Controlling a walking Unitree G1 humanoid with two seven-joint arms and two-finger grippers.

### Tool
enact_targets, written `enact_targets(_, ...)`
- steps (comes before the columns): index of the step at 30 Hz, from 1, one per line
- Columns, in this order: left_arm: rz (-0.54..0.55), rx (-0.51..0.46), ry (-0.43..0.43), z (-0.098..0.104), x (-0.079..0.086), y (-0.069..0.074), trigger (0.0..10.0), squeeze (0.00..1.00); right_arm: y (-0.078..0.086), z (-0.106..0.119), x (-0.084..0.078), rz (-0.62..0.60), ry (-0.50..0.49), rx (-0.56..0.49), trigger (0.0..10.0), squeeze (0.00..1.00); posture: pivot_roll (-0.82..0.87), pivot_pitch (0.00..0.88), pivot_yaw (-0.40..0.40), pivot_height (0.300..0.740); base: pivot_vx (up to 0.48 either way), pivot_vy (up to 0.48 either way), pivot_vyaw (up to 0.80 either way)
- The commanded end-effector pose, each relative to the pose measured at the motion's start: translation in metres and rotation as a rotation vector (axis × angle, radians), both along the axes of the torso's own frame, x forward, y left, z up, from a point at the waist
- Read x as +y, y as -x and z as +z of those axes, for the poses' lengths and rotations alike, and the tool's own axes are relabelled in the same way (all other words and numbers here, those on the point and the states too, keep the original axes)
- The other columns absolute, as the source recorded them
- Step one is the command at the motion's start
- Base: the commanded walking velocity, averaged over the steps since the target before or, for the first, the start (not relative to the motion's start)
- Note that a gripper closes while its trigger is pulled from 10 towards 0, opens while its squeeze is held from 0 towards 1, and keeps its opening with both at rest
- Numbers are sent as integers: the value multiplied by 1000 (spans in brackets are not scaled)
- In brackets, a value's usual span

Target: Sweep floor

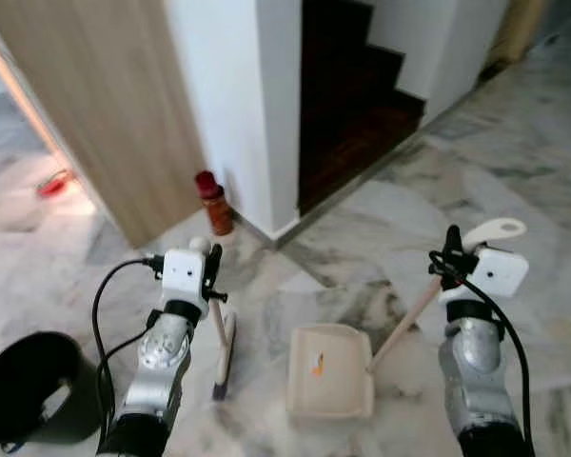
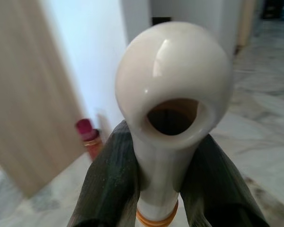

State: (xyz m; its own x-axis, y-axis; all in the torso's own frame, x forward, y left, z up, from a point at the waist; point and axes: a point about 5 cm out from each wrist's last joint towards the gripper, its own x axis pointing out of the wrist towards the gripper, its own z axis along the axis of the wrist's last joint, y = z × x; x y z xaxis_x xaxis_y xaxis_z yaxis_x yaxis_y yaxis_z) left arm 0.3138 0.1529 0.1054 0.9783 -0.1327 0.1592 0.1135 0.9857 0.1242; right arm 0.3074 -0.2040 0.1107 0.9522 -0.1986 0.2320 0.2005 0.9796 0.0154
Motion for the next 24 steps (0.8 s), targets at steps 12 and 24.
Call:
enact_targets(12, 34, -46, 27, 8, -3, -3, 10000, 0, -3, 13, -5, 27, 43, -31, 10000, 0, -28, 114, 22, 740, 0, 0, -788)
enact_targets(24, 56, -52, 27, 7, 2, -1, 10000, 0, -8, 17, -4, 37, 43, -31, 10000, 0, -8, 112, 13, 740, 0, 0, -787)
